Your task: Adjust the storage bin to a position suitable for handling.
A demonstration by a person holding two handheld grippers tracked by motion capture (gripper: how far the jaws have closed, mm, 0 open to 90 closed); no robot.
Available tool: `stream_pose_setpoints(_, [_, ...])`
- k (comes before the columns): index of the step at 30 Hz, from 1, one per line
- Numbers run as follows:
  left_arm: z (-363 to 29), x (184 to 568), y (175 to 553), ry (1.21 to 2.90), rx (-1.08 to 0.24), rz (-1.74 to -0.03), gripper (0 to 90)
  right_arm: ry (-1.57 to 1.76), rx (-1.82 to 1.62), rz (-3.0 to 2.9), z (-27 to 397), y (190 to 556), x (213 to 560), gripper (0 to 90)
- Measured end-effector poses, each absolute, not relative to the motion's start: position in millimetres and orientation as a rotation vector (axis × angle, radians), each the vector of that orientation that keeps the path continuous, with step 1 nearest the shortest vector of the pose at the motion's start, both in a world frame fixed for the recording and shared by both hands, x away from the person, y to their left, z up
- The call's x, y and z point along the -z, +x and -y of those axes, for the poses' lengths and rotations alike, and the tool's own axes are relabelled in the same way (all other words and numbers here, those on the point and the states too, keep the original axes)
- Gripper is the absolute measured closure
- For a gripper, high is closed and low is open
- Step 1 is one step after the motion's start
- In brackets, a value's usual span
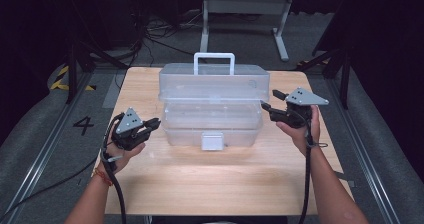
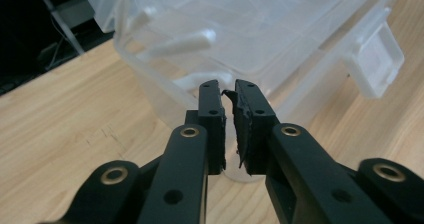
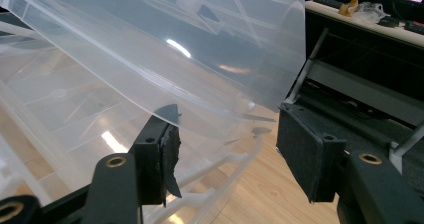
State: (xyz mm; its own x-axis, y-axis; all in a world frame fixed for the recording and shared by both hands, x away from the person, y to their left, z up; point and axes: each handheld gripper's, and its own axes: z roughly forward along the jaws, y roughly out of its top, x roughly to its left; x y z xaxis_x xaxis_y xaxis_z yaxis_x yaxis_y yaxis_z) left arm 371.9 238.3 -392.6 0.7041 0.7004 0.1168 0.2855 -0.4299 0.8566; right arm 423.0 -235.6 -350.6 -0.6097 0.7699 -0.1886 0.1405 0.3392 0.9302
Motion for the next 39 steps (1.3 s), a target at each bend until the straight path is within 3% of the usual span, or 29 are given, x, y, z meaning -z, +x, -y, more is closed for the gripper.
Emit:
stream_pose_setpoints(14, [-236, 406, 366, 2.084, -0.541, -0.722, 77.6, 0.8, -1.283, -1.939, 232, 431, 343, 45.4])
stream_pose_setpoints(39, [-230, 418, 371, 2.126, -0.504, -0.728, 76.2, 0.822, -1.28, -1.869, 219, 453, 325, 57.5])
